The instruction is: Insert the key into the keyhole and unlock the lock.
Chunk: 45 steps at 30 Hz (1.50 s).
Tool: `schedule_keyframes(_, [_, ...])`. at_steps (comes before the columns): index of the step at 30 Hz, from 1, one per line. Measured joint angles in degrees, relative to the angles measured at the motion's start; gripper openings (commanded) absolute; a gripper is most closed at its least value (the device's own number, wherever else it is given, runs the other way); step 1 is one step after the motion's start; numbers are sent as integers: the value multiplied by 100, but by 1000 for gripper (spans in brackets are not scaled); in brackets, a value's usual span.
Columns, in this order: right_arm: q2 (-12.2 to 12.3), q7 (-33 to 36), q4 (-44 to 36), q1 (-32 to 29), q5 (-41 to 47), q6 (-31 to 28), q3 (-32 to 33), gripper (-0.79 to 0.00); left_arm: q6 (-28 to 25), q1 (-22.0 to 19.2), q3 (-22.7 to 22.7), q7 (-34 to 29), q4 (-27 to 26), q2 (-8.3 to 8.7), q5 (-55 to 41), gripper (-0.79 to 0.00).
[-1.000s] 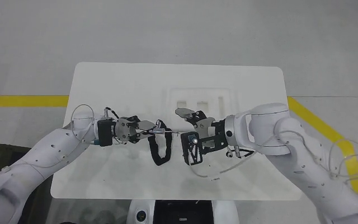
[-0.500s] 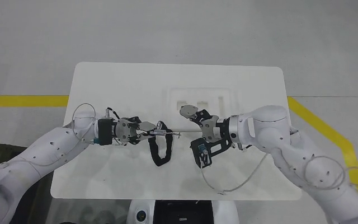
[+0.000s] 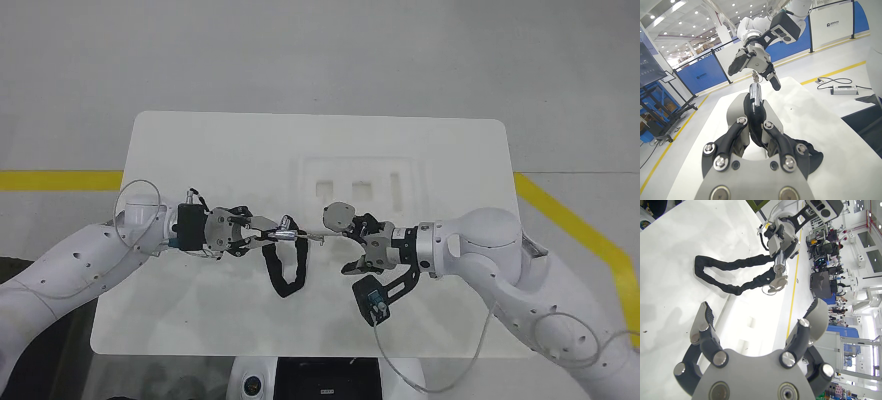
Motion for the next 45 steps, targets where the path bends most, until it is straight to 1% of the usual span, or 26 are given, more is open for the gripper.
schedule_keyframes(2, [-15,-36,-73,56,-62,5,-68,0,-42,20,0,-42,-36,5,-27,-785])
schedule_keyframes(3, [-23,-43,-99,79,-71,22,-91,-132,-60,26,0,-59,-45,1,-35,-785])
schedule_keyframes(4, [-32,-45,-118,100,-74,43,-112,-320,-76,31,0,-75,-51,-6,-44,-785])
schedule_keyframes(5, [-43,-31,-129,126,-77,56,-138,-369,-90,34,0,-90,-56,-19,-57,-785])
schedule_keyframes(6, [-52,-8,-130,146,-76,62,-155,-397,-97,34,0,-96,-56,-31,-63,-785])
schedule_keyframes(9, [-80,52,-106,199,-28,104,-186,-419,-118,29,0,-118,-44,-70,-82,-785])
schedule_keyframes(13, [-100,132,-72,218,26,157,-177,-468,-131,27,0,-130,-12,-115,-80,-785])
schedule_keyframes(14, [-103,162,-71,211,39,180,-164,-496,-131,30,0,-131,1,-127,-80,-785])
schedule_keyframes(18, [-106,229,-102,161,98,273,-100,-554,-137,46,0,-137,35,-160,-71,-785])
schedule_keyframes(21, [-101,231,-152,131,109,309,-50,-579,-148,49,0,-148,52,-178,-63,-785])
schedule_keyframes(25, [-100,227,-231,120,67,262,-46,-585,-148,59,0,-148,71,-199,-51,-785])
schedule_keyframes(30, [-113,188,-201,128,78,232,-76,-628,-142,67,0,-142,96,-228,-38,-785])
schedule_keyframes(32, [-122,163,-147,128,160,210,-80,-634,-138,66,0,-138,112,-240,-37,-785])
schedule_keyframes(35, [-140,138,-57,124,374,173,-66,-702,-112,54,0,-111,148,-247,-7,-785])
schedule_keyframes(38, [-161,93,39,130,641,147,-43,-730,-79,48,0,-79,166,-247,30,-785])
schedule_keyframes(40, [-173,117,76,134,768,117,-36,-779,-55,48,0,-55,171,-245,47,-785])
schedule_keyframes(45, [-215,273,212,117,1197,31,-21,-785,18,51,0,18,168,-242,101,-785])
